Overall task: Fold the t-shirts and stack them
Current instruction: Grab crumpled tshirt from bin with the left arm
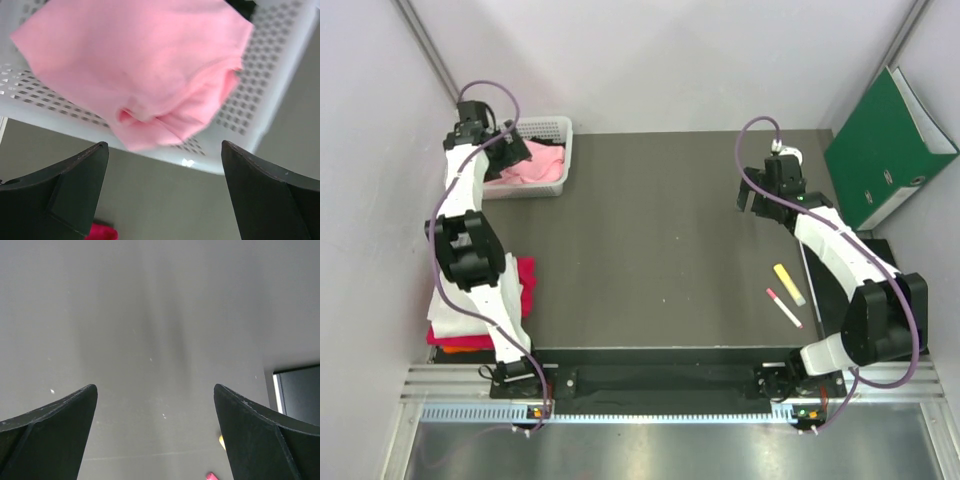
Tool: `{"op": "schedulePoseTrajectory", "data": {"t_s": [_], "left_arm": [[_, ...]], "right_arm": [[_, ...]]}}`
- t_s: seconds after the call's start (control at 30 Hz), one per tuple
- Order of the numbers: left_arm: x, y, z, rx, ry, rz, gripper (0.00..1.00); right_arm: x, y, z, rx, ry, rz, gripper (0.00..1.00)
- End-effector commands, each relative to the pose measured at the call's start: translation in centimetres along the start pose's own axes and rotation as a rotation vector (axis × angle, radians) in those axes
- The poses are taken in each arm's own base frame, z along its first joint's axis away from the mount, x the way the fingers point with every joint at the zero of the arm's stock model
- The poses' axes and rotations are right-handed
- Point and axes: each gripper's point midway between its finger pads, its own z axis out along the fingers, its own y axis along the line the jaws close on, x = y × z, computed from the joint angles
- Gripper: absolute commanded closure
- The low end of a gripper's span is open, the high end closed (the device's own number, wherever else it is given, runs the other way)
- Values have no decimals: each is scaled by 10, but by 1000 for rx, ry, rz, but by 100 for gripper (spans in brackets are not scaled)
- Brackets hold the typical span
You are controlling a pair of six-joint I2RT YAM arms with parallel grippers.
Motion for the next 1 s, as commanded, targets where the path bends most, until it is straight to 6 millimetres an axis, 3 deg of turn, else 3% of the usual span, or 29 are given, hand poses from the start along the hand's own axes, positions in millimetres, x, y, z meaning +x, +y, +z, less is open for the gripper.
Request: {"op": "schedulePoseTrajectory", "data": {"t_s": [0.0, 0.03, 0.07, 0.1, 0.13, 0.17, 0.27, 0.3, 0.33, 0.4, 0.43, 0.5, 0.6, 0.63, 0.7, 0.73, 0.8, 0.9, 0.97], "left_arm": [[-22, 3, 27, 46, -24, -89, 2], [-36, 3, 23, 26, -48, -84, 2], [-29, 9, 43, 3, -16, -89, 2], [-30, 10, 49, -5, -10, -93, 2], [-42, 8, 47, -6, -39, -103, 2], [-37, 11, 62, -14, -23, -111, 3], [-40, 5, 76, 26, -32, -138, 18], [-39, 3, 79, 32, -30, -145, 25], [-35, 4, 85, 32, -17, -158, 46], [-29, 3, 89, 35, 3, -167, 77], [-26, 5, 91, 34, 14, -171, 100], [-26, 0, 87, 51, 14, -166, 100], [-50, -10, 59, 82, -77, -136, 100], [-70, -18, 31, 107, -145, -126, 100], [-84, -24, 11, 133, -211, -116, 100], [-96, -30, -14, 144, -262, -108, 100], [-101, -31, -31, 141, -290, -106, 100], [-101, -48, -53, 211, -295, -92, 100], [-93, -76, -70, 313, -284, -67, 100]], "right_arm": [[-3, 0, -8, -5, -39, -22, 0], [-1, 0, -7, -4, -33, -31, 0], [0, -1, -7, 1, -32, -33, 0], [0, -1, -8, 1, -32, -33, 0], [1, -2, -8, 0, -26, -39, 0], [2, -2, -8, 0, -25, -41, 0], [4, -4, -9, 5, -19, -43, 0], [5, -5, -8, 9, -17, -44, 0], [6, -6, -8, 15, -14, -43, 0], [6, -8, -8, 28, -16, -39, 0], [7, -9, -8, 32, -14, -37, 0], [8, -9, -8, 35, -12, -34, 0], [11, -9, -5, 33, -2, -30, 0], [12, -9, -5, 32, 1, -30, 0], [15, -8, -2, 29, 10, -27, 0], [15, -7, -2, 25, 9, -23, 0], [17, -5, 1, 18, 16, -19, 0], [17, -3, 3, 11, 22, -15, 0], [17, -1, 4, 5, 21, -12, 0]]}}
